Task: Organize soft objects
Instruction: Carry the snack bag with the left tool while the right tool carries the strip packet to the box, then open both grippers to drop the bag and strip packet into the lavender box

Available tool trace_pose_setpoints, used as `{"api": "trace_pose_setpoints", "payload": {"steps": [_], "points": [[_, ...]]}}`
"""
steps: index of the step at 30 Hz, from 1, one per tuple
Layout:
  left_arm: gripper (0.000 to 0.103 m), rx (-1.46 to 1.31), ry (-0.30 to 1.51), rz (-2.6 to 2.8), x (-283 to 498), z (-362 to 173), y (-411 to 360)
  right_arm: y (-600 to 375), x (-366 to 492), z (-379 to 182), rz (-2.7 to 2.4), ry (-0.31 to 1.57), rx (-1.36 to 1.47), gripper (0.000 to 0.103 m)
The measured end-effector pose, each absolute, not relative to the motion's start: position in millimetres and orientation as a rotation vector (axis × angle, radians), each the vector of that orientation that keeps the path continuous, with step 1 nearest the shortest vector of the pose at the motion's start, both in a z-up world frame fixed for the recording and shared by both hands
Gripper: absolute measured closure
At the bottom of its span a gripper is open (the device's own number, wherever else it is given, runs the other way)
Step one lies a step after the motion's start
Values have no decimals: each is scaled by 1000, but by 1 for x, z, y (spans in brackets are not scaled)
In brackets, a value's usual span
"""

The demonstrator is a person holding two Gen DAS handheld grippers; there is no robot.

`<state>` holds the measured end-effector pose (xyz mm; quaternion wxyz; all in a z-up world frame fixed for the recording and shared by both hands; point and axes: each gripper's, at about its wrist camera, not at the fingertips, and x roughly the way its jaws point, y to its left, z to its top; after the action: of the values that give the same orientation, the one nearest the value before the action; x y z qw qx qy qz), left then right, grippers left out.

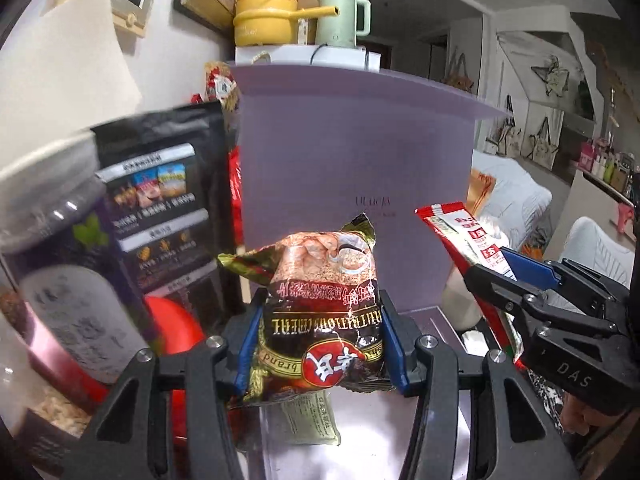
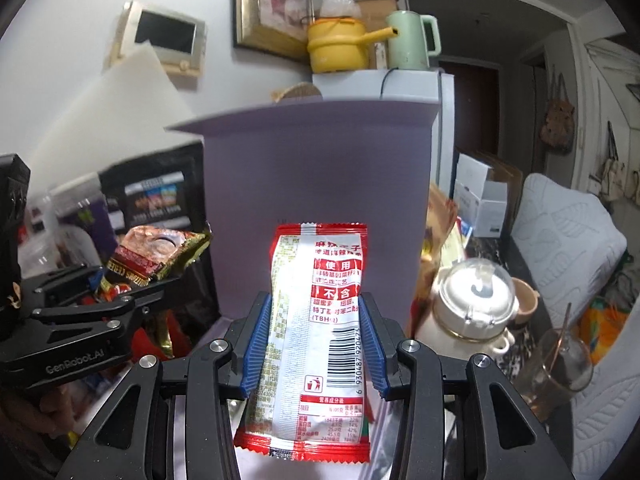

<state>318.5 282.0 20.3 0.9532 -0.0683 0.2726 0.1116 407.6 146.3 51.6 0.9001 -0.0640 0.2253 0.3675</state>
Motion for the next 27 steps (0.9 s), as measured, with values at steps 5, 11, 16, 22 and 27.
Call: {"api": "trace_pose_setpoints", "payload": {"steps": [5, 11, 16, 22, 27], "points": [[52, -117, 596, 244, 332, 6, 280, 148, 419, 35, 744, 529, -142, 61], [52, -163, 648, 215, 343, -11, 282, 147, 428, 20, 742, 590, -146, 61], [52, -160, 692, 209, 355, -23, 278, 147, 435, 11, 747, 635, -142, 61], [52, -160, 740, 212, 362, -41, 283, 148, 443, 1, 764, 685, -109, 61], [52, -168, 780, 206, 372, -54, 286, 152, 448, -6, 759, 717, -100, 60]]}}
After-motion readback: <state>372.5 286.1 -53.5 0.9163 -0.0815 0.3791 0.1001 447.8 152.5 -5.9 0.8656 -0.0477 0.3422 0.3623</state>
